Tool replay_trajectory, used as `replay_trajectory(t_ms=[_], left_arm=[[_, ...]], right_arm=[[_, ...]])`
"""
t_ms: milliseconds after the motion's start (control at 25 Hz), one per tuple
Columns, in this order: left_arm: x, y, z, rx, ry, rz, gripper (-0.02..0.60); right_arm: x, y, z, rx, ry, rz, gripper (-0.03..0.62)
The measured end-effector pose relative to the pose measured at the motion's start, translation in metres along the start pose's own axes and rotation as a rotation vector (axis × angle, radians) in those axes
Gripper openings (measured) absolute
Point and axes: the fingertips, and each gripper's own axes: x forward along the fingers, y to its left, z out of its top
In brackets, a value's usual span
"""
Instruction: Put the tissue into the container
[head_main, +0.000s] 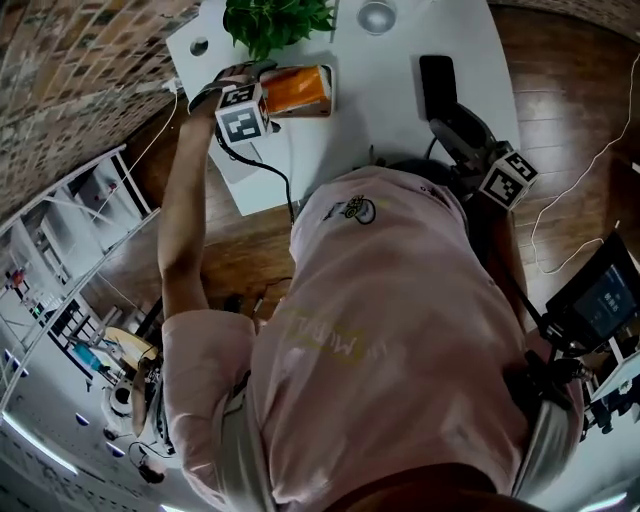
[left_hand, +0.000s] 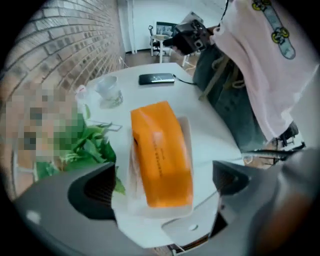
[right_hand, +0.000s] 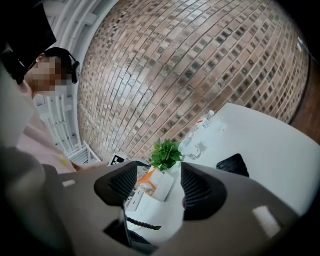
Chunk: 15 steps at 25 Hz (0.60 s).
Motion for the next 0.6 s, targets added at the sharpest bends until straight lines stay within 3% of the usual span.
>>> replay_trajectory(t_ms=[80, 160, 240, 320, 360, 480, 520, 600], left_arm=[[-0.036, 0.0, -0.002, -0.064, -0.05, 0.087, 0.591], [-0.081, 0.001, -0.003, -0.2, -0.171, 0.231, 0.591], [-0.136, -0.001, 0.001, -0.385, -0.385, 0.428, 0.589], [-0.19, -0.014, 0.009, -0.615, -0.671, 0.587, 0.588], [-0.21, -0.027, 0.013, -0.741, -0.821, 0.626, 0.574], [-0.219, -0.074, 0.011, -1.068, -1.182, 0.621, 0.454], [-0.208, -0.089, 0.011, -1.15, -1.248, 0.604, 0.443], [-0.181, -0.112, 0.016, -1.256, -1.279, 0.568, 0.443]], right_arm=[[-0.005, -0.003, -0.002, 0.023, -0.004, -0.007, 0.264], [-0.006, -0.002, -0.001, 0.0, -0.007, -0.004, 0.262], [-0.001, 0.004, 0.004, -0.056, -0.011, 0.0, 0.173], [0.008, 0.01, 0.007, -0.085, -0.003, 0.007, 0.166], [0.013, 0.013, 0.007, -0.09, 0.007, 0.015, 0.166], [0.026, 0.024, 0.003, -0.101, 0.042, 0.053, 0.166], [0.029, 0.027, 0.002, -0.107, 0.055, 0.064, 0.166], [0.036, 0.033, 0.0, -0.12, 0.081, 0.084, 0.166]])
